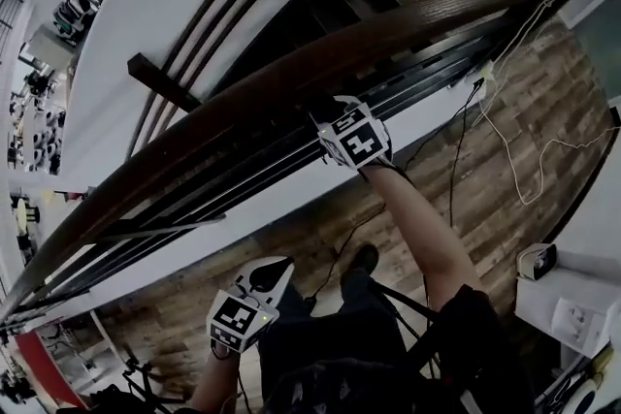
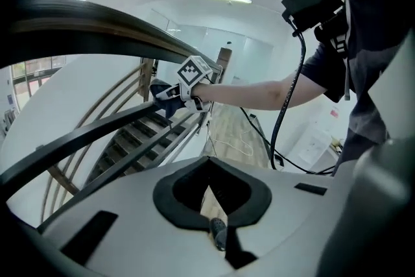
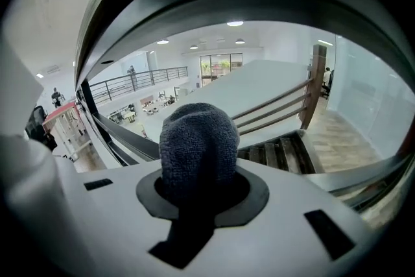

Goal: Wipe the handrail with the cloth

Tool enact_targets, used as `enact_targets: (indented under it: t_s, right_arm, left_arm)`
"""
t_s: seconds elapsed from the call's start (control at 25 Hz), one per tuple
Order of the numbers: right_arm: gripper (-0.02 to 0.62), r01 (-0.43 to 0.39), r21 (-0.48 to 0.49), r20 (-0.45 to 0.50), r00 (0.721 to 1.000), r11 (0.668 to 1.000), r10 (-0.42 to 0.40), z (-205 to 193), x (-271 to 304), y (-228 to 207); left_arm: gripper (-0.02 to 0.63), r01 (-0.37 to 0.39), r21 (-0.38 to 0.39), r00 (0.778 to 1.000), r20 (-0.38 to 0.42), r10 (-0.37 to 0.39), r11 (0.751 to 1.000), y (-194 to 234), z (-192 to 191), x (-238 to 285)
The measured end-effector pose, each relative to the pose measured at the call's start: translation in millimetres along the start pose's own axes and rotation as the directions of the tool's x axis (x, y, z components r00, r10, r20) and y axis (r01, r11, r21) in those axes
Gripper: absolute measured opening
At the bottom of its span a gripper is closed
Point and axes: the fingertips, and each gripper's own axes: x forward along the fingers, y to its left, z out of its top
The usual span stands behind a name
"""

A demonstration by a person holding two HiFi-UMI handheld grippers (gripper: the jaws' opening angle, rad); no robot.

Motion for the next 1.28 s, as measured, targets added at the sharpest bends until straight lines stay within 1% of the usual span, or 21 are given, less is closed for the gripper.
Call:
enact_targets:
  t_s: [0.08, 0.16, 0.24, 0.36, 0.48, 0.56, 0.64, 0.68, 0.76, 0.84, 0.92, 1.0, 1.08, 1.16, 1.28]
  right_arm:
    - [0.075, 0.002, -0.025, -0.007, 1.0, 1.0, -0.002, -6.5, -15.4, -42.2]
    - [0.075, 0.024, -0.046, -0.011, 1.0, 0.999, -0.025, -12.8, -29.8, -89.0]
    - [0.075, 0.064, -0.038, -0.02, 0.998, 0.997, -0.065, -21.8, -44.8, -141.9]
    - [0.075, 0.141, -0.003, -0.046, 0.989, 0.99, -0.141, -38.7, -68.4, -228.2]
    - [0.075, 0.233, 0.005, -0.076, 0.97, 0.972, -0.232, -53.9, -92.5, -318.3]
    - [0.075, 0.282, 0.039, -0.084, 0.957, 0.958, -0.279, -62.5, -111.3, -377.1]
    - [0.075, 0.307, 0.063, -0.1, 0.949, 0.95, -0.3, -71.0, -128.8, -426.0]
    - [0.075, 0.303, 0.066, -0.11, 0.949, 0.951, -0.295, -74.5, -134.7, -445.0]
    - [0.075, 0.268, 0.073, -0.119, 0.959, 0.961, -0.259, -79.7, -142.8, -473.4]
    - [0.075, 0.228, 0.08, -0.1, 0.97, 0.97, -0.219, -80.5, -152.3, -497.7]
    - [0.077, 0.195, 0.09, -0.055, 0.98, 0.977, -0.19, -79.0, -159.8, -522.3]
    - [0.077, 0.185, 0.102, -0.008, 0.983, 0.977, -0.185, -81.2, -166.1, -554.1]
    - [0.075, 0.225, 0.097, 0.017, 0.974, 0.969, -0.228, -88.2, -177.7, -594.9]
    - [0.075, 0.274, 0.103, 0.025, 0.96, 0.956, -0.278, -93.2, -191.8, -632.7]
    - [0.075, 0.314, 0.117, 0.027, 0.947, 0.942, -0.319, -96.8, -203.9, -664.4]
  left_arm:
    - [0.006, -0.027, -0.009, 0.999, 0.031, 0.028, 1.0, -10.8, 33.1, 34.9]
    - [0.006, -0.014, -0.01, 0.998, 0.064, 0.014, 1.0, -21.8, 65.2, 69.5]
    - [0.006, 0.041, 0.005, 0.996, 0.083, -0.041, 0.999, -34.2, 92.6, 105.0]
    - [0.006, 0.115, 0.058, 0.988, 0.096, -0.12, 0.992, -42.5, 129.1, 161.0]
    - [0.006, 0.18, 0.099, 0.975, 0.113, -0.191, 0.979, -43.3, 168.5, 214.5]
    - [0.006, 0.232, 0.119, 0.964, 0.107, -0.245, 0.965, -45.2, 193.6, 247.8]
    - [0.006, 0.271, 0.119, 0.955, 0.092, -0.282, 0.955, -52.4, 214.4, 277.6]
    - [0.006, 0.279, 0.114, 0.954, 0.083, -0.289, 0.954, -57.5, 224.0, 290.8]
    - [0.006, 0.272, 0.112, 0.958, 0.065, -0.28, 0.956, -68.8, 243.5, 315.2]
    - [0.006, 0.233, 0.121, 0.969, 0.055, -0.241, 0.965, -78.1, 263.2, 339.7]
    - [0.006, 0.168, 0.114, 0.983, 0.051, -0.175, 0.979, -81.5, 277.9, 365.1]
    - [0.006, 0.1, 0.083, 0.993, 0.048, -0.104, 0.992, -84.3, 289.5, 391.5]
    - [0.006, 0.06, 0.051, 0.997, 0.049, -0.063, 0.997, -94.9, 301.4, 412.4]
    - [0.006, 0.061, 0.04, 0.997, 0.044, -0.063, 0.997, -112.2, 311.1, 424.1]
    - [0.006, 0.066, 0.062, 0.998, 0.007, -0.066, 0.996, -132.3, 317.1, 429.9]
